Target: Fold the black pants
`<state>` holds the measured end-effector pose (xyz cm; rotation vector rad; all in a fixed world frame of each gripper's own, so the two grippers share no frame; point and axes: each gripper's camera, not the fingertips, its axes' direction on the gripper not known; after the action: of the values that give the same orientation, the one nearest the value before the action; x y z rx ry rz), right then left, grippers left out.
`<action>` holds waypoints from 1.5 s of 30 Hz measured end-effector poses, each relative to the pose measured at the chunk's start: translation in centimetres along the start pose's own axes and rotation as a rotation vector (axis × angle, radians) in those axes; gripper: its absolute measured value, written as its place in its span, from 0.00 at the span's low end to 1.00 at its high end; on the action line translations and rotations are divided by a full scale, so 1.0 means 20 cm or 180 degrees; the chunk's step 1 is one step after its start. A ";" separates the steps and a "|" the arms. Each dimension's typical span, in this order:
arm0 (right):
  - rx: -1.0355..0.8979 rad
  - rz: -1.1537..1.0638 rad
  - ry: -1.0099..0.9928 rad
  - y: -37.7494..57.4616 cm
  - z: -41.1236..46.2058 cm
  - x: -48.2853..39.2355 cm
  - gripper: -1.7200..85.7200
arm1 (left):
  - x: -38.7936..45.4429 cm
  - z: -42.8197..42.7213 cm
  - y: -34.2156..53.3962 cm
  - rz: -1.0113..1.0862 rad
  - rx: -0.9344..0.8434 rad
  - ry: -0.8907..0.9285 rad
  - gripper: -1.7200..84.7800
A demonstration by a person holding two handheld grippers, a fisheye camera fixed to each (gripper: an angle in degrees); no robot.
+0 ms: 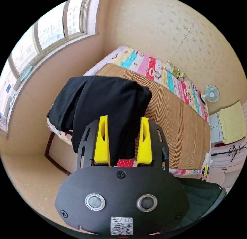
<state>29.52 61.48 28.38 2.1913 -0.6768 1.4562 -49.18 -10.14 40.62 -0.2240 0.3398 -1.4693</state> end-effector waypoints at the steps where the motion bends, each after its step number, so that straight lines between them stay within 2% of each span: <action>1: 0.0043 0.0002 -0.0141 0.02 0.01 0.03 0.02 | -0.05 0.15 0.00 -0.0034 -0.0432 0.0066 0.20; 3: 0.0258 0.0023 -0.0731 0.14 0.01 0.14 0.02 | -0.12 0.24 0.05 -0.0259 -0.0541 0.0130 0.17; 6: 0.0435 0.0155 -0.1082 0.26 -0.02 0.22 0.02 | -0.30 0.21 0.14 -0.0840 -0.0484 0.0655 0.10; 7: 0.0438 0.0172 -0.1107 0.28 -0.03 0.23 0.02 | -0.40 0.17 0.20 -0.1132 -0.0316 0.1152 0.07; 8: 0.0410 0.0140 -0.1140 0.30 -0.05 0.22 0.02 | -0.48 0.11 0.29 -0.1384 -0.0016 0.1887 0.06; 9: 0.0319 0.0071 -0.1109 0.30 -0.08 0.19 0.02 | -0.51 0.07 0.33 -0.1402 0.0222 0.2250 0.05; 11: 0.0047 0.0004 -0.0893 0.30 -0.09 0.13 0.03 | -0.49 -0.13 0.45 -0.0910 0.0859 0.3135 0.04; 14: -0.0604 0.0079 -0.0249 0.29 -0.02 0.08 0.04 | -0.36 -0.34 0.50 -0.0094 0.1199 0.3977 0.03; 17: -0.1477 0.0108 0.0481 0.31 0.18 0.03 0.06 | -0.19 -0.58 0.49 0.0654 0.1256 0.3873 0.02; 18: -0.1800 0.0062 0.0538 0.34 0.30 0.02 0.07 | -0.14 -0.62 0.49 0.0794 0.1279 0.3847 0.02; 22: -0.2654 0.0183 0.0111 0.47 0.66 0.02 0.16 | 0.19 -0.85 0.59 0.1702 0.1406 0.4073 0.02; 24: -0.3087 0.0333 0.0132 0.61 0.90 0.07 0.24 | 0.35 -0.90 0.65 0.2011 0.1375 0.4297 0.02; 27: -0.3440 0.0493 0.0272 0.78 1.13 0.21 0.35 | 0.62 -0.95 0.78 0.2456 0.1220 0.4783 0.02; 29: -0.3483 0.0578 0.0272 0.85 1.20 0.31 0.37 | 0.84 -0.95 0.90 0.2610 0.0992 0.5133 0.02; 31: -0.3260 0.0816 -0.0361 0.89 1.22 0.42 0.36 | 1.02 -0.94 1.00 0.2817 0.0739 0.5273 0.02; 32: -0.3016 0.1066 -0.1028 0.92 1.20 0.49 0.36 | 1.14 -0.94 1.08 0.3021 0.0548 0.5319 0.02; 33: -0.2840 0.1221 -0.1325 0.94 1.17 0.55 0.33 | 1.19 -0.94 1.12 0.3117 0.0491 0.5354 0.02; 37: -0.2477 0.1042 -0.1582 0.89 0.95 0.63 0.16 | 1.46 -0.98 1.44 0.4046 0.0115 0.5356 0.02; 38: -0.2321 0.0804 -0.1595 0.85 0.88 0.60 0.11 | 1.51 -1.00 1.53 0.4374 0.0055 0.5165 0.03; 41: -0.2388 0.0021 -0.1556 0.79 0.79 0.39 0.09 | 1.62 -1.03 1.72 0.5111 -0.0211 0.4560 0.04; 43: -0.2566 -0.0649 -0.1682 0.79 0.76 0.22 0.08 | 1.65 -1.01 1.77 0.5186 -0.0375 0.4198 0.06; 45: -0.2920 -0.1395 -0.2113 0.86 0.72 -0.01 0.08 | 1.67 -0.93 1.78 0.4949 -0.0585 0.3862 0.07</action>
<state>29.44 39.47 24.28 1.8274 -0.7811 0.0855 -20.50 -38.98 7.85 0.7224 1.2539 0.1527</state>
